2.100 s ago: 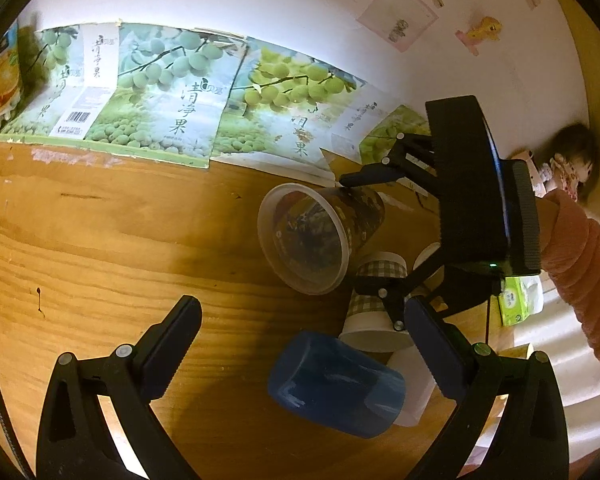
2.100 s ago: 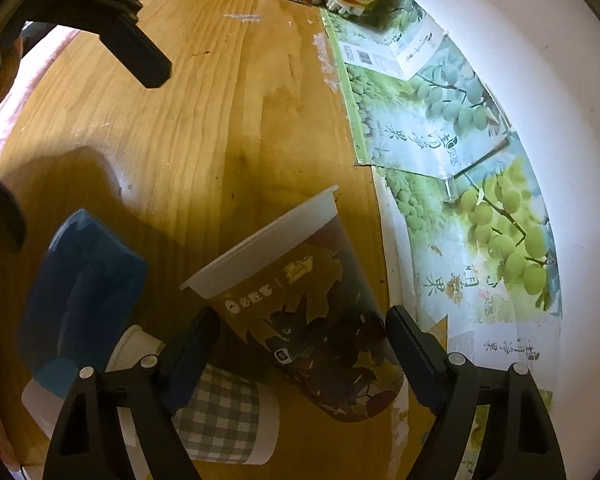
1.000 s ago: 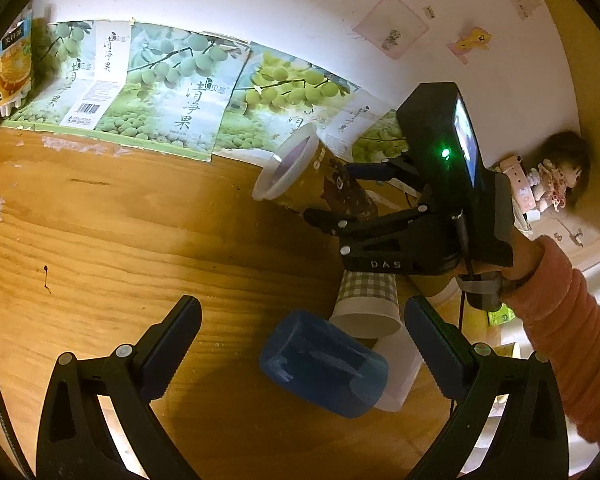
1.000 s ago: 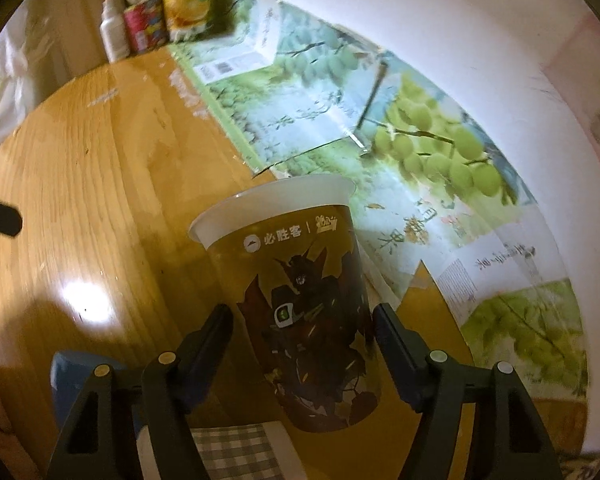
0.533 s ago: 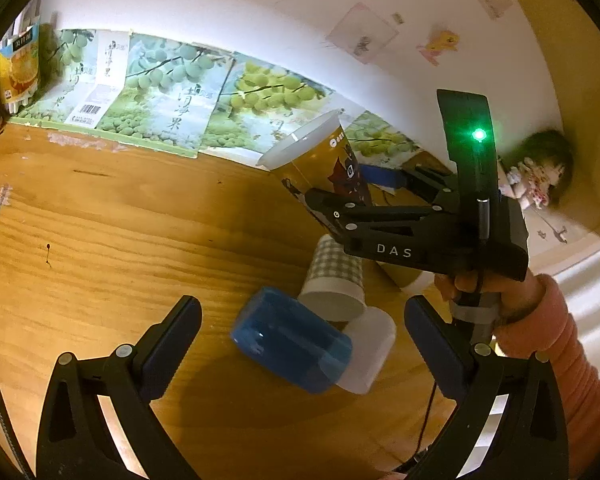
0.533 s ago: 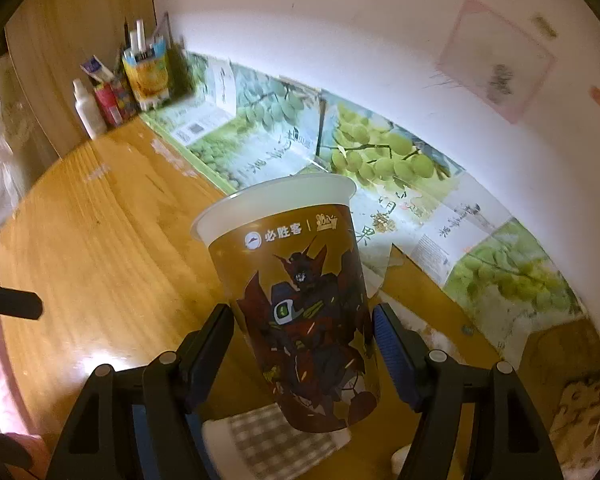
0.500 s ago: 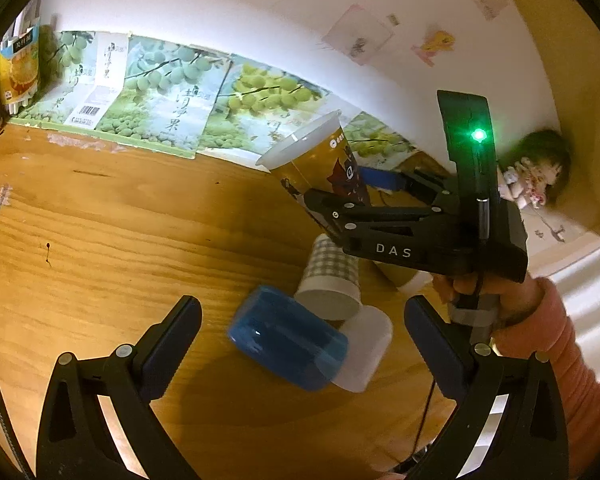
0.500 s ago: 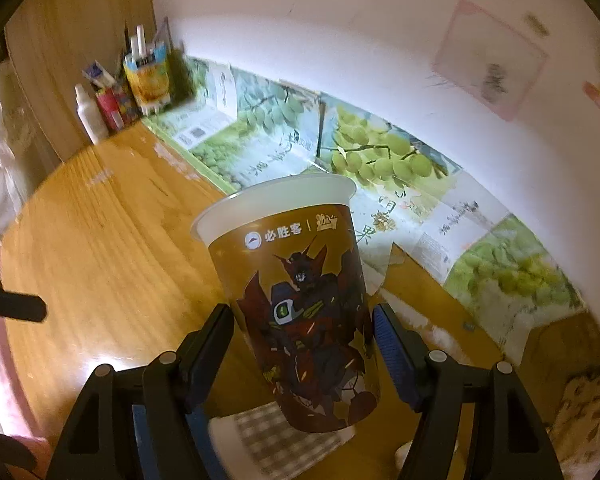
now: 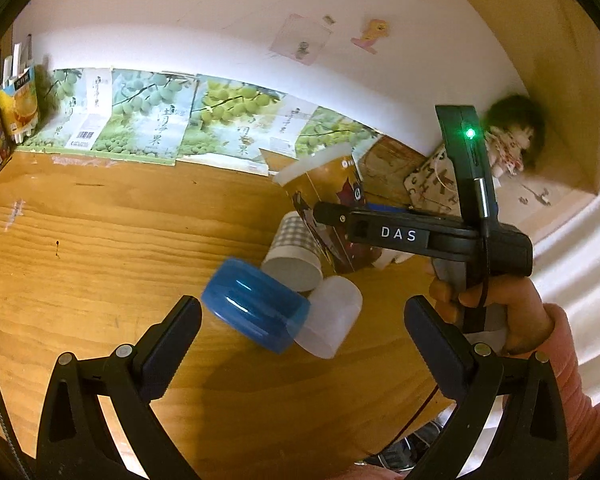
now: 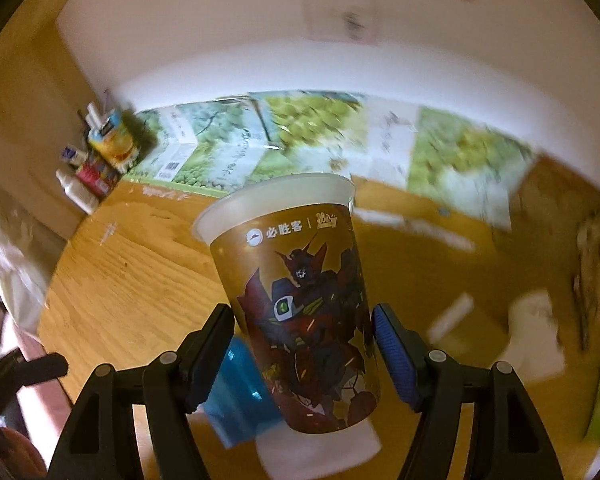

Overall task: Flip cup upright
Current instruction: 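Lift the brown cup with the right gripper and rotate it rim-up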

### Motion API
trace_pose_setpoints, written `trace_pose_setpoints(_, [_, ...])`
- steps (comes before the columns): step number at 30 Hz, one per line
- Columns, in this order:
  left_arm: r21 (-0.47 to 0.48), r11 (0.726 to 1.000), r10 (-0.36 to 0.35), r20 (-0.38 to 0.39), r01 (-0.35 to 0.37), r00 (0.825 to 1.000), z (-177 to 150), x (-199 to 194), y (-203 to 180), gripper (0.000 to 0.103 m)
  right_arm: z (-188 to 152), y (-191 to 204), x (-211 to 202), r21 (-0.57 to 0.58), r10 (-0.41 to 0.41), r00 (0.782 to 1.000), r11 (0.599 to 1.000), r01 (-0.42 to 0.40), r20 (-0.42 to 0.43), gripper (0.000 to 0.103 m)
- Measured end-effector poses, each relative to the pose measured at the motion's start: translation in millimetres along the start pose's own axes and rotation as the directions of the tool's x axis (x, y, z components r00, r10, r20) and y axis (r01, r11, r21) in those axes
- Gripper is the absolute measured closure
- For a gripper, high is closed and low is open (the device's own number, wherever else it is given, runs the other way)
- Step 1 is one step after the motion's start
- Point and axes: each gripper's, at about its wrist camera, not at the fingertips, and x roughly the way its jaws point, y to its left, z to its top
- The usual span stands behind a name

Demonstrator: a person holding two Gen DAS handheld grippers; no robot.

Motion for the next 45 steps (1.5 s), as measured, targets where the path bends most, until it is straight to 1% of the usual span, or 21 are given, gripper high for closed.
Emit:
trace_pose_setpoints(2, [0.012,1.000,0.003,0.000,-0.003,1.000,-5,-4,-6,0.002,-12,-5,-5,0.031,-0.003,1.000,1.000,0.003,-0.002,0.031])
trace_pose_setpoints(7, [0.064,0.998,0.017,-0.006,-0.016,1.000,-27,-15,-27,0.002,-45,-18,-19,0.126,0.029,1.000,0.992,-0.028,-0.005,0.032])
trace_pose_setpoints(15, [0.105,0.994,0.036,-0.044,-0.032,0.998,-66,-32,-51,0.002,-105,-24,-42,0.204,0.063,0.998,0.977,-0.062,0.002,0.032])
trace_pose_setpoints(17, [0.115,0.992,0.050,-0.049,-0.044,0.998,-77,-36,-55,0.002,-121,-25,-46,0.228,0.082,0.997,0.970,-0.081,0.003,0.032])
trace_pose_setpoints(20, [0.122,0.991,0.071,-0.055,-0.064,0.996,-91,-40,-61,0.002,-139,-24,-49,0.245,0.090,0.996,0.966,-0.088,0.000,0.032])
trace_pose_setpoints(24, [0.126,0.986,0.116,-0.028,-0.112,0.993,-108,-47,-68,0.002,-164,-23,-49,0.266,0.105,0.994,0.959,-0.097,-0.015,0.032])
trace_pose_setpoints(27, [0.117,0.984,0.137,-0.026,-0.133,0.990,-116,-48,-69,0.002,-180,-22,-45,0.284,0.116,0.993,0.953,-0.104,-0.027,0.032])
trace_pose_setpoints(35, [0.065,0.984,0.171,-0.057,-0.167,0.984,-125,-46,-60,0.002,-208,-27,-36,0.330,0.149,0.987,0.936,-0.123,-0.054,0.033])
trace_pose_setpoints(37, [0.070,0.980,0.192,-0.077,-0.187,0.978,-125,-43,-59,0.002,-212,-28,-33,0.344,0.160,0.985,0.930,-0.130,-0.060,0.033])
trace_pose_setpoints(39, [0.075,0.975,0.214,-0.080,-0.208,0.974,-124,-42,-57,0.002,-215,-28,-30,0.356,0.165,0.984,0.925,-0.132,-0.064,0.033])
trace_pose_setpoints(41, [0.070,0.976,0.214,-0.082,-0.209,0.973,-125,-42,-54,0.002,-217,-29,-27,0.367,0.172,0.983,0.920,-0.137,-0.065,0.033])
trace_pose_setpoints(45, [0.055,0.977,0.210,-0.112,-0.205,0.971,-122,-34,-47,0.002,-221,-29,-19,0.387,0.177,0.981,0.912,-0.132,-0.084,0.034])
